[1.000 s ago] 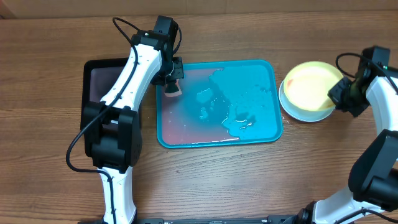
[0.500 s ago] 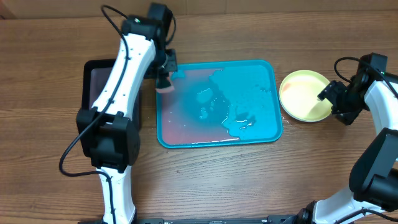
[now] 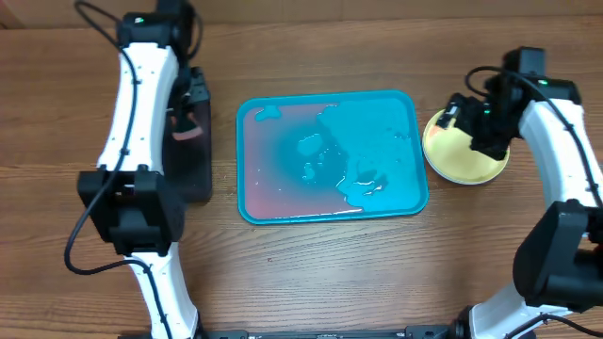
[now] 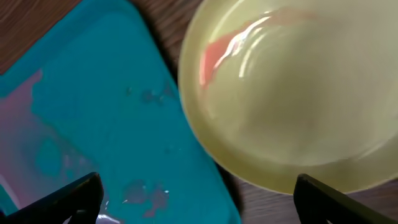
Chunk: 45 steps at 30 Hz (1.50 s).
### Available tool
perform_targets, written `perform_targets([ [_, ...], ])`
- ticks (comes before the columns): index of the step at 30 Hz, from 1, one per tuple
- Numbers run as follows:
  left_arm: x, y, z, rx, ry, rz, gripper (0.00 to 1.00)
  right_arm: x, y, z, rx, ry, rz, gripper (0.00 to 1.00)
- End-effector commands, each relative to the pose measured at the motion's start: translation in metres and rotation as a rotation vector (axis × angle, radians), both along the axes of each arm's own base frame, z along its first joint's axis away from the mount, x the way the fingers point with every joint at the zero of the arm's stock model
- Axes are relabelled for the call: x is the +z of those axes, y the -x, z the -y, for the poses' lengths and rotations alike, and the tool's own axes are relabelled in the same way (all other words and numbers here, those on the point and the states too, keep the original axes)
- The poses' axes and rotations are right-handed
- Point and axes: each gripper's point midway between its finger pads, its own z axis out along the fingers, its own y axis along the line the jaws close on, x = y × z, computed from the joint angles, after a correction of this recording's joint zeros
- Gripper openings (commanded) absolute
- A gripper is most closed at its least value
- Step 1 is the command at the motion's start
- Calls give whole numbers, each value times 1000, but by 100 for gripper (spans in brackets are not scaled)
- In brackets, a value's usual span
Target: Clean dirty plates on tray and stack at the side
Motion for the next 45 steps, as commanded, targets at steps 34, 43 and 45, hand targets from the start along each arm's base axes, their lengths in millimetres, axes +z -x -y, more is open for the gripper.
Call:
perform_targets([
  [34, 127, 23, 10, -180, 30, 351, 100, 127, -5, -48, 176, 75, 299, 100],
  [43, 209, 68, 57, -307, 47, 568, 100, 204, 56, -44, 161, 100, 461, 100],
  [45, 213, 70, 57, -308, 48, 578, 100, 216, 77, -44, 161, 97, 478, 100],
])
